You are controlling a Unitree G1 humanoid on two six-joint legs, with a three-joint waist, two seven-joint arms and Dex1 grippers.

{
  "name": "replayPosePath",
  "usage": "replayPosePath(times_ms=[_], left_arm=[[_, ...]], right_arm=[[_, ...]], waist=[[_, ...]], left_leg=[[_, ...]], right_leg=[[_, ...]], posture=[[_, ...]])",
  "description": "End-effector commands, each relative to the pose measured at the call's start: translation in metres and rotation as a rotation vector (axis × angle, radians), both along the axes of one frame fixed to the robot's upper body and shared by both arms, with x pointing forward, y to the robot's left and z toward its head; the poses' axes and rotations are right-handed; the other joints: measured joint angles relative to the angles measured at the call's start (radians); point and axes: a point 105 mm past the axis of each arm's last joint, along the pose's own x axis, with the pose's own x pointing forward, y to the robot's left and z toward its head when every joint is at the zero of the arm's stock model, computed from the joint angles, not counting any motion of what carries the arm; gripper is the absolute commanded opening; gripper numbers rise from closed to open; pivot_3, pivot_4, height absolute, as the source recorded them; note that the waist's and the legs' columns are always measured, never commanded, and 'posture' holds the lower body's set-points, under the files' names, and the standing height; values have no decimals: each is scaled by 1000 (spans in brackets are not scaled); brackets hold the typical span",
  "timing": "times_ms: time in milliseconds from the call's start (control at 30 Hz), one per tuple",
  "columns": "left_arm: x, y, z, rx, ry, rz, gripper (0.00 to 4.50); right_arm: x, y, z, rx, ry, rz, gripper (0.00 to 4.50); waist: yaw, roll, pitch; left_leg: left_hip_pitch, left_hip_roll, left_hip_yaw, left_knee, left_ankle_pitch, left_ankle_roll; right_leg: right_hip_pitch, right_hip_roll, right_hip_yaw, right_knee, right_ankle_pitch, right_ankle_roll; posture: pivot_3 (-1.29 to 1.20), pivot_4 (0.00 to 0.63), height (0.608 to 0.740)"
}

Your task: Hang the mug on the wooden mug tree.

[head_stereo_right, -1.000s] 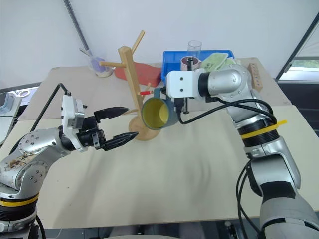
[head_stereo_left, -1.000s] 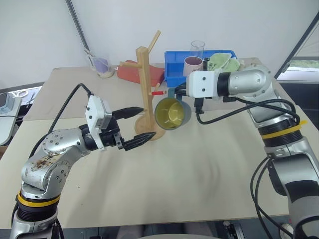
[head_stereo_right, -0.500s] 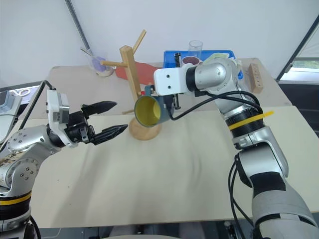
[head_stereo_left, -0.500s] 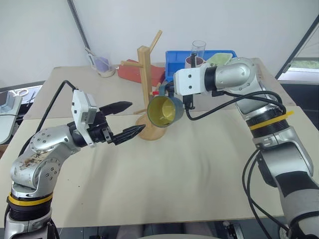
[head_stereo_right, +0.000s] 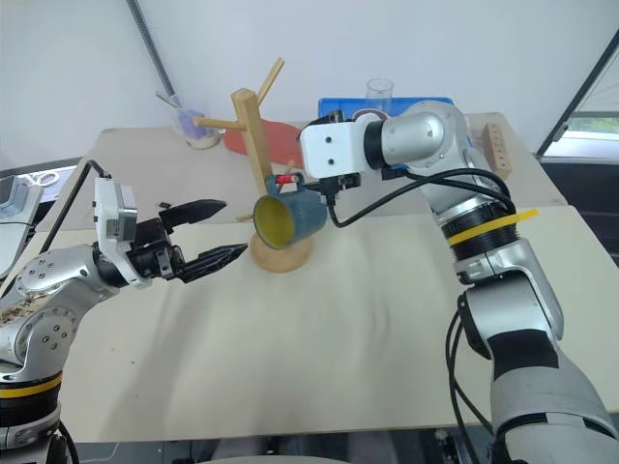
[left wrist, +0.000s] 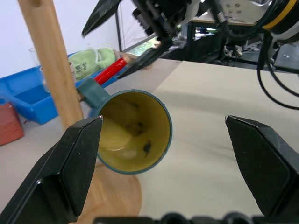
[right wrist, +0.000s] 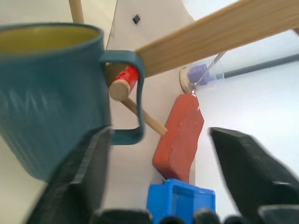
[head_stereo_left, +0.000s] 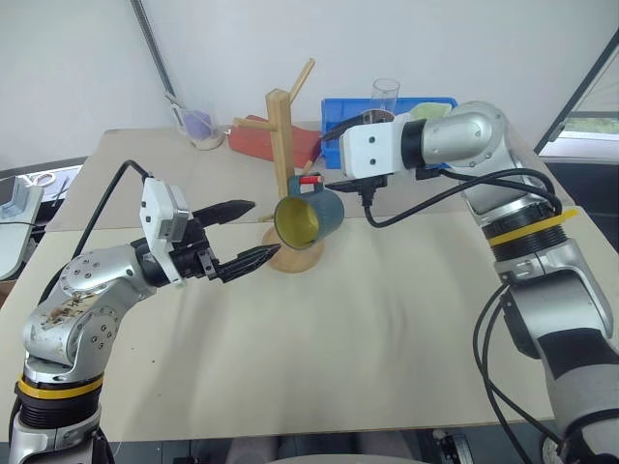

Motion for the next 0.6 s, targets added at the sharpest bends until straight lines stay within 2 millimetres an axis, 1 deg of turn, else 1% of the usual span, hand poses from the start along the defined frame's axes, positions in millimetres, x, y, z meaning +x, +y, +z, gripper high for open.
replayPosePath(times_ms=[33,100,167,233,333,400,533,600], left_arm=[[4,17,-3,105,15,60,4500],[9,26,-5,163,23,102,4500],[11,36,-5,233,13,143,4500],[13,44,-2,265,3,165,4500],[16,54,6,268,0,180,4500],[17,58,9,262,3,182,4500],[19,57,10,239,7,178,4500],[21,56,6,260,5,176,4500]], right_arm=[[-18,-22,23,70,34,13,4185],[-27,-37,22,117,121,-3,4185],[-39,-50,24,201,231,-15,4185],[-52,-57,25,274,326,-15,4185],[-69,-61,26,348,430,-18,4185],[-76,-62,25,383,460,-24,4185],[-79,-61,24,408,463,-48,4185],[-79,-60,23,409,459,-51,4185]], waist=[[1,0,0],[4,0,0],[2,-1,0],[2,-1,0],[-3,-1,1],[-3,-2,2],[-5,-4,3],[-4,-4,3]], left_leg=[[0,0,0,0,0,0],[0,0,0,0,0,0],[0,0,1,0,0,0],[0,0,1,0,-1,-1],[0,0,1,-1,-2,-3],[1,0,1,-1,-5,-7],[1,0,1,-1,-5,-8],[0,0,2,0,-5,-8]], right_leg=[[0,0,0,0,0,0],[0,0,0,0,0,0],[0,-1,0,0,0,0],[0,-1,0,0,0,0],[-1,-2,0,0,0,0],[-1,-1,0,0,0,-1],[-2,-2,0,-1,0,-1],[-2,-2,0,-2,0,-1]], posture=[[0,150,740],[0,150,740],[0,150,740],[0,150,740],[0,150,740],[0,150,740],[0,150,740],[0,150,740]])
